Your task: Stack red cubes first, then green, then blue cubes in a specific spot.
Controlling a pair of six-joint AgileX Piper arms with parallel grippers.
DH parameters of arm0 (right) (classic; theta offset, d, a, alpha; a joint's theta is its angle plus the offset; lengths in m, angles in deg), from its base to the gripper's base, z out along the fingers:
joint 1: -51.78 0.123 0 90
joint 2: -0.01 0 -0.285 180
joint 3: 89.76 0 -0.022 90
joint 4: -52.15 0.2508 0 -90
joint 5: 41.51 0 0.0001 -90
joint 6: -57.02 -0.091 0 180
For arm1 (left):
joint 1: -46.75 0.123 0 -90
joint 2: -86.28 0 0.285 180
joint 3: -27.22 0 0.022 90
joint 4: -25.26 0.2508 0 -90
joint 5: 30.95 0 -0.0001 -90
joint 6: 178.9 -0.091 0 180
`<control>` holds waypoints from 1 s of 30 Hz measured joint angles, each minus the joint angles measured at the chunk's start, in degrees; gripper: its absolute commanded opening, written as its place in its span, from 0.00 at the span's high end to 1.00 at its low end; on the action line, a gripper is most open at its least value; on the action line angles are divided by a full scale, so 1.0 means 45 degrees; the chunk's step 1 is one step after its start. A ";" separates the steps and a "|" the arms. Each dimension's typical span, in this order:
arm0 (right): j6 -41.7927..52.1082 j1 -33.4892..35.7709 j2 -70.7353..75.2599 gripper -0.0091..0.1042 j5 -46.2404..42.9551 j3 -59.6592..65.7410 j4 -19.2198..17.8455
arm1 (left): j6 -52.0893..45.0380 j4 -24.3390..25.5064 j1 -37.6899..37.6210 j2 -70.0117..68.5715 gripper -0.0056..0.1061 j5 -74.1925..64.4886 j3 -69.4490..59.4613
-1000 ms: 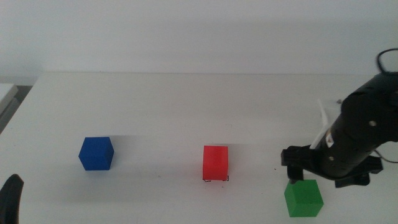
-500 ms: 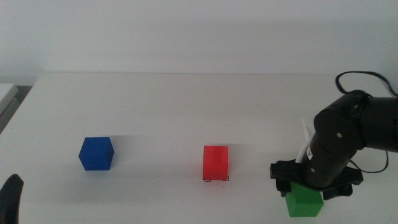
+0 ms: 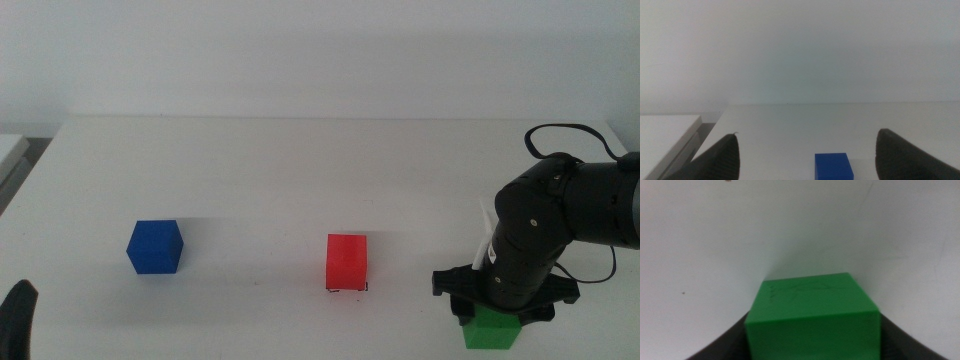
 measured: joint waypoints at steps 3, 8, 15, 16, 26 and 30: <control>0.0000 0.0000 0.0000 0.55 0.0099 0.0000 0.0039 | 0.0000 0.0000 0.0000 0.0000 0.14 0.0000 0.0000; -0.0124 0.0032 0.0000 0.60 0.0859 -0.0251 0.0039 | 0.0000 0.0000 0.0000 0.0000 0.14 0.0000 0.0000; -0.0124 0.0564 0.0292 0.60 0.3967 -0.3495 -0.0103 | 0.0000 0.0000 0.0000 0.0000 0.14 0.0000 0.0000; -0.0124 0.0705 0.0312 0.60 0.4273 -0.4117 -0.0163 | 0.0000 0.0000 0.0000 0.0000 0.14 0.0000 0.0000; -0.0222 0.2014 -0.1163 0.60 0.4941 -0.9242 -0.0210 | 0.0000 0.0000 0.0000 0.0000 0.14 0.0000 0.0000; -0.0222 0.2550 -0.2349 0.60 0.4941 -1.0546 -0.0154 | 0.0000 0.0000 0.0000 0.0000 0.14 0.0000 0.0000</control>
